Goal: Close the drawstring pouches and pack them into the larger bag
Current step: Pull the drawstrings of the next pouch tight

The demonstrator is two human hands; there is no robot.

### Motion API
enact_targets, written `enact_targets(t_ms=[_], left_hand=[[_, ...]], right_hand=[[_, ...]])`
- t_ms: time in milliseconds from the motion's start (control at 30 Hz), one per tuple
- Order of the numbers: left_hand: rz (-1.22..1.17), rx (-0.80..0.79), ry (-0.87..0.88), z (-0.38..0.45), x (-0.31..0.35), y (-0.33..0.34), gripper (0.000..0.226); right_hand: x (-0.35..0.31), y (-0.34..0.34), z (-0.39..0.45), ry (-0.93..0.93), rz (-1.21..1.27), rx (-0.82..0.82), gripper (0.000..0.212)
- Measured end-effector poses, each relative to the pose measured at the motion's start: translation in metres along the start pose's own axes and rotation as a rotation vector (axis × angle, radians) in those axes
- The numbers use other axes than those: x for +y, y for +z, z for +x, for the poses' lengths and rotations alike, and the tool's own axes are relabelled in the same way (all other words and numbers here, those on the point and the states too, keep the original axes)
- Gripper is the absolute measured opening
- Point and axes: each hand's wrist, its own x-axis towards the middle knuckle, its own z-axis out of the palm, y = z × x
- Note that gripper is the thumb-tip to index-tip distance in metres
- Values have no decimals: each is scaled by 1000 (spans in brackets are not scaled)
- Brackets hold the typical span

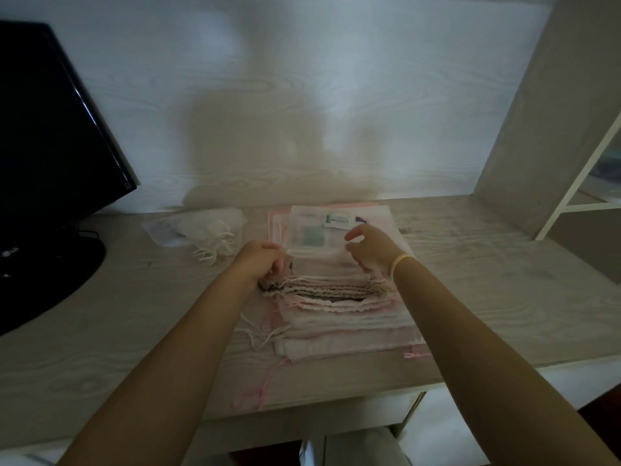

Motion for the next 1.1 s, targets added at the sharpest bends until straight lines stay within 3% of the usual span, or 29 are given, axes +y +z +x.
enact_targets(t_ms=[167,233,333,400,500,600,733,833,1100], left_hand=[[-356,63,-118,7,-13,-3,10],[-430,151,-132,8,-16,-5,10],[-316,430,-65,12,-22,-10,15],[-165,506,-12,14,-23,-12,19],[127,342,27,9,-14,-11,25],[457,146,31,4,-6,-12,39],[697,156,-32,2,-7,-16,62],[760,206,-32,-5,-6,-17,63],[679,46,-84,-15,-4,-14,63]], right_hand=[[11,-1,4,143,347,139,16],[20,-3,9,167,371,252,15],[30,-8,13,183,335,400,18],[33,-11,13,175,326,373,18],[30,-12,13,188,273,250,22],[30,-12,19,218,153,126,39],[31,-22,20,206,-20,66,32],[33,-22,16,192,-148,109,27],[25,-13,5,108,-161,112,19]])
